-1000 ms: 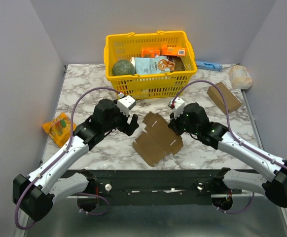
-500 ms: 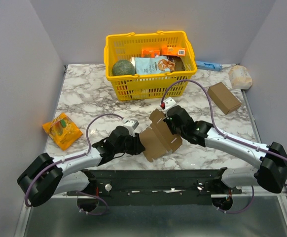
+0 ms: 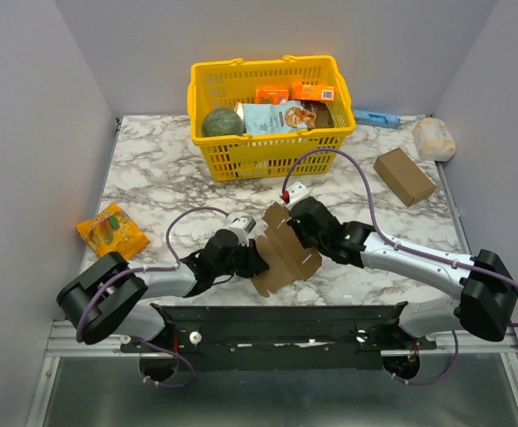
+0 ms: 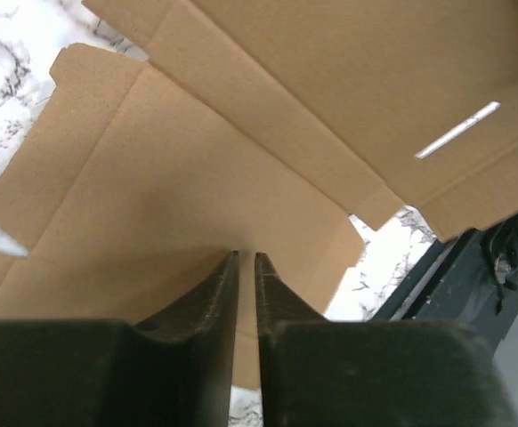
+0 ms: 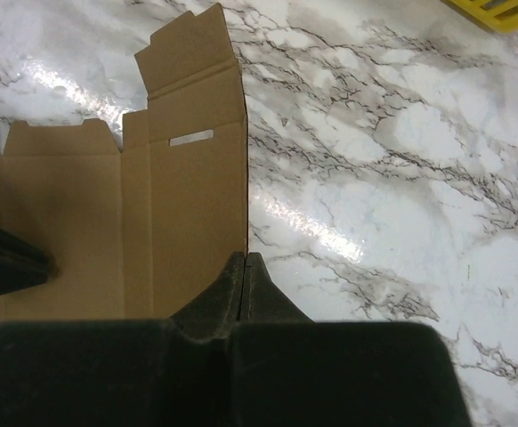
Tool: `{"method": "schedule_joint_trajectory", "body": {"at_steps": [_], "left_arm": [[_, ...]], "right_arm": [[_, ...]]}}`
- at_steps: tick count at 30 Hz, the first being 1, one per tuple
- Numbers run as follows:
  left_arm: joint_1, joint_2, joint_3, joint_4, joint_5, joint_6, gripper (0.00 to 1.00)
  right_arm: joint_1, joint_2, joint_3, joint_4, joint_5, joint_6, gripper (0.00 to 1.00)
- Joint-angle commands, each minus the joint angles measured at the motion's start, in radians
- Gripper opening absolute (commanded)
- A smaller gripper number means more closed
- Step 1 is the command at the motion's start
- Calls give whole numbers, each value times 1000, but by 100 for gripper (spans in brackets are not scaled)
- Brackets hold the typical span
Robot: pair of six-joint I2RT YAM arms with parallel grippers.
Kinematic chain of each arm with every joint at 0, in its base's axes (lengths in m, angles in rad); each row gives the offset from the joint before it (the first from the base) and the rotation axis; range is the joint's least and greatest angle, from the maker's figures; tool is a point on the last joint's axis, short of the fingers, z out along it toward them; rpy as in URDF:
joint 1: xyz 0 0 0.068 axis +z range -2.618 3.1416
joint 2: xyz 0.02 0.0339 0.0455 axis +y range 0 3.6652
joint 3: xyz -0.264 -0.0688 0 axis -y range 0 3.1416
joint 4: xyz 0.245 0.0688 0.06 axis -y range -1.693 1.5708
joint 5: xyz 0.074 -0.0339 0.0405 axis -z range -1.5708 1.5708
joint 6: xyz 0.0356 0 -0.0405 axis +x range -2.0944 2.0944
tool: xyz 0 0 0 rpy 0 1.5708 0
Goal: Fold the paper box
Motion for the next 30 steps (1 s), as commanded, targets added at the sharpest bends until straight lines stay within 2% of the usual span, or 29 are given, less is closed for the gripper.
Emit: {"method": "schedule_joint_trajectory", "body": {"at_steps": [1,15,30], "left_arm": [[-8,96,-33,114,38,-20,13],[-24,179,-22,151,43,-29,12],[-36,174,-21,153,45,-30,11]], "right_arm": [[19,14,6,23,30,36,0],[121,45,-26,20,-38,151,0],[149,149,-13,-26,77,228,0]]}}
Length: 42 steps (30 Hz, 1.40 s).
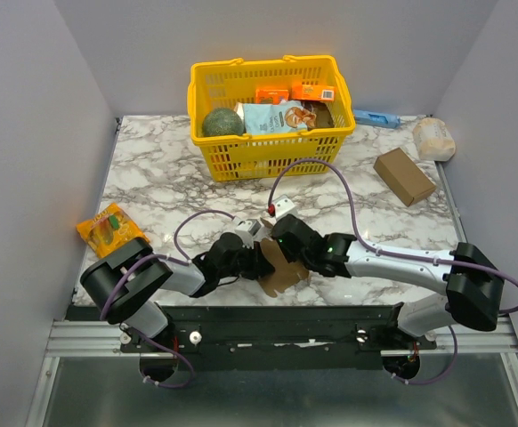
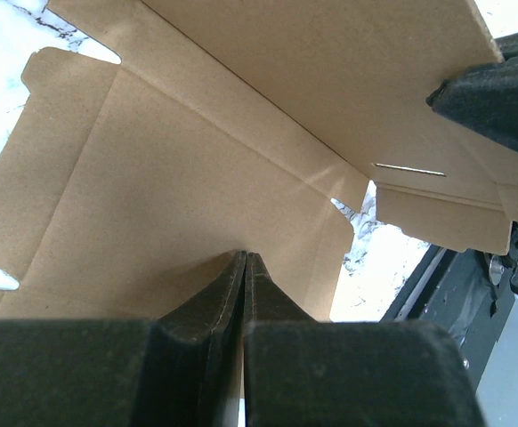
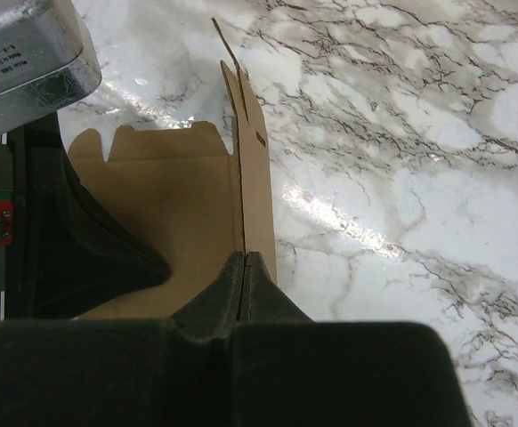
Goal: Fold the paper box
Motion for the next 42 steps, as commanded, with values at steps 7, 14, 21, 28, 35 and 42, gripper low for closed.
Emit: {"method": "schedule_joint_trajectory", "body": {"at_steps": [7,14,21,28,35,42], "left_arm": [[-15,-92,17,-167,-19,19,26],[16,-340,66,-372,-124,107,57],[163,-375,82,-345,-35,144,67],[216,-237,126,-189,198,176,70],[217,-141,158,-97,290,200,68],[208,-78,183,-115,261,239,65]], "right_arm": [[8,43,-11,-105,51,70,0],[8,-24,-34,-132,83,59,0],[8,-98,-55,-122,50,44,0],[7,-223,-103,-91,-4,28,0],[8,-300,-127,-73,-23,21,1],[8,-308,-129,-65,-27,22,0]]}}
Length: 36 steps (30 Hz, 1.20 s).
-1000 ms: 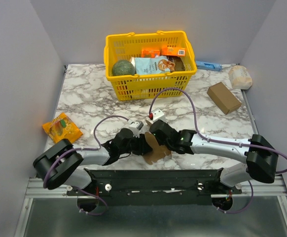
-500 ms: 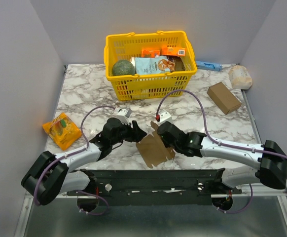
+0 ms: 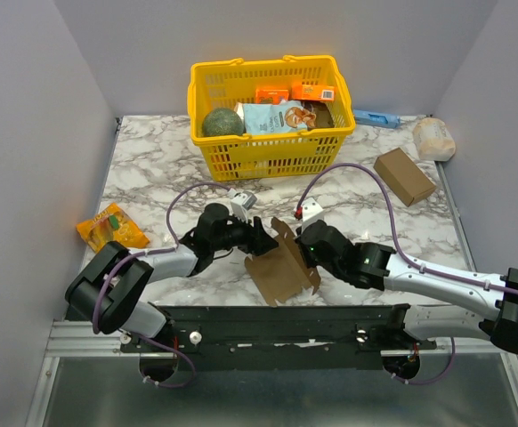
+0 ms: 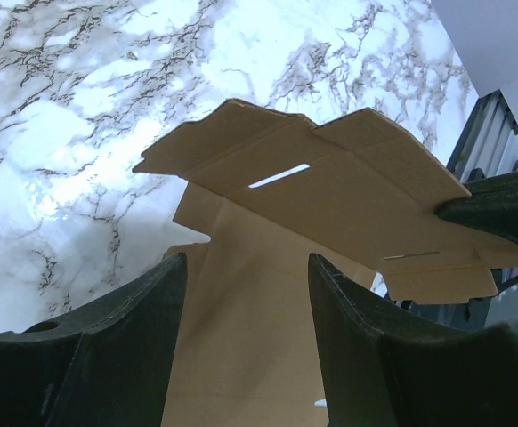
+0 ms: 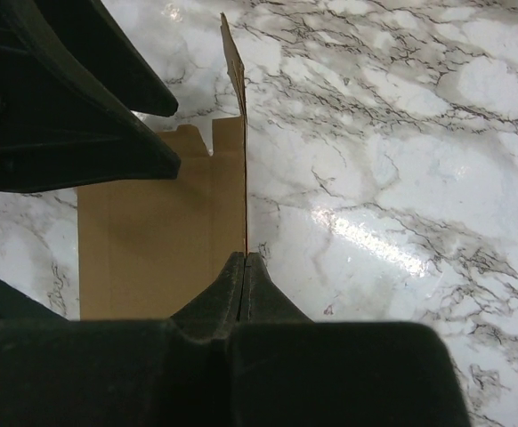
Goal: Fold the paper box
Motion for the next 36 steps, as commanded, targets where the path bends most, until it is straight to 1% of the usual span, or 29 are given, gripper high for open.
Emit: {"method": "schedule_joint_trajectory", "body": {"at_steps": [1,6,9,16,19,24,28,30,31,33,34,36], "left_arm": [[-8,38,30,3,-12,55,65],[-51,64,53,-19,-69,96,64],[-62,88,59,1,-86,99,64],[-79,111,66,-22,-170,121,62],[-90,108,66,-34,-208,133,65],[-94,130,78,-18,-198,128,63],[-100,148,87,-5,-178,124,46],[-105,144,86,1,-176,121,42],[-108,140,87,5,-176,122,37],[-116,136,92,1,-175,122,34],[-123,136,93,-2,-173,127,30],[-130,136,95,-7,-172,127,27]], "right_arm": [[1,-10,-14,16,-21,-3,0],[1,-10,-12,25,-32,-2,0],[1,-6,-12,28,-33,0,1],[-1,-5,-12,31,-40,1,0],[1,0,-11,29,-41,0,0],[1,10,-6,31,-47,1,0],[-1,13,-6,31,-44,1,0],[-1,17,-9,31,-44,3,1],[1,20,-9,31,-43,3,0],[1,24,-8,31,-41,3,1],[1,29,-8,31,-40,3,0],[1,32,-6,29,-35,3,0]]}}
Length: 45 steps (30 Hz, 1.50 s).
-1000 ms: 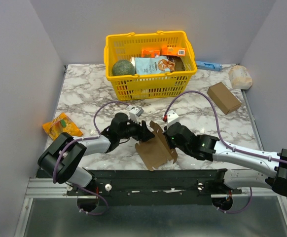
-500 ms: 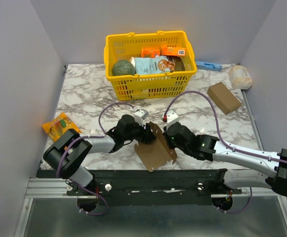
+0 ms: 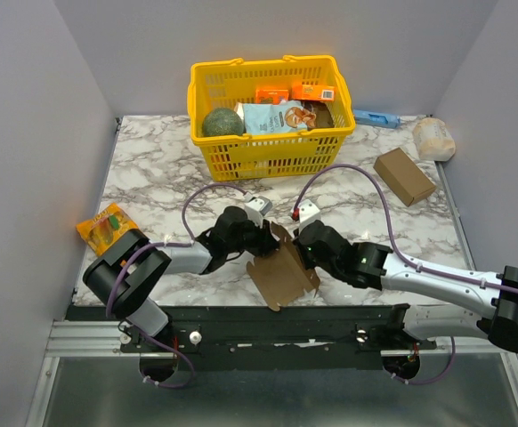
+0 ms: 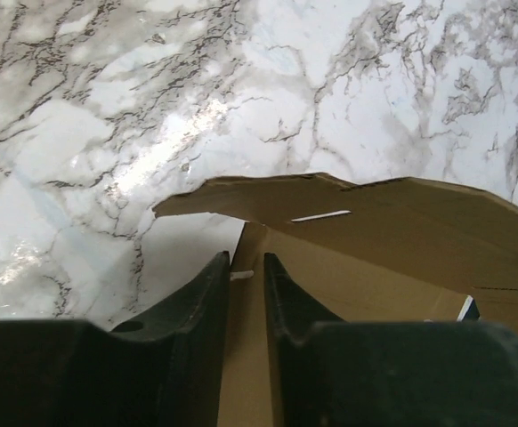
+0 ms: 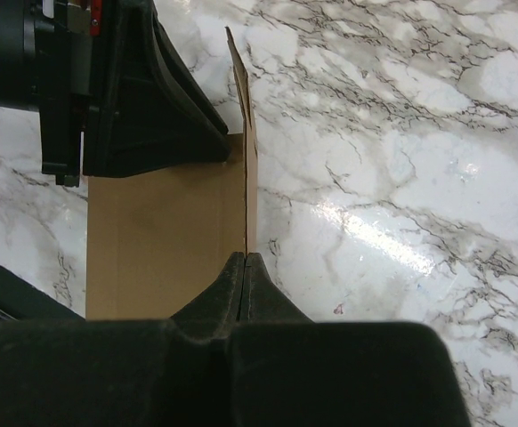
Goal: Fold the paper box
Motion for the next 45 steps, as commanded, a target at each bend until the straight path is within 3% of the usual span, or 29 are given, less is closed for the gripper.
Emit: {"method": "schedule_joint_trajectory", "body": {"at_steps": [1,16,21,28,33,37,45], "left_arm": [[-30,-4,22,26,0,12,27],[-101,42,-15,111,9,-46,26],[-99,-14,-18,66,-30,-39,27],[-90,-183,-44,-87,-116,14,43],[-44,-301,-90,-158,-135,50,66],[28,-228,-70,-167,-54,37,73],[36,-47,-30,-50,20,34,76]], "right_arm": [[1,14,-6,25,3,5,0],[1,72,-39,60,34,25,0],[1,66,-46,59,35,25,0],[1,49,-52,51,47,11,0],[1,40,-53,48,46,11,1],[1,34,-49,48,41,8,0],[1,38,-49,48,35,13,0]]}}
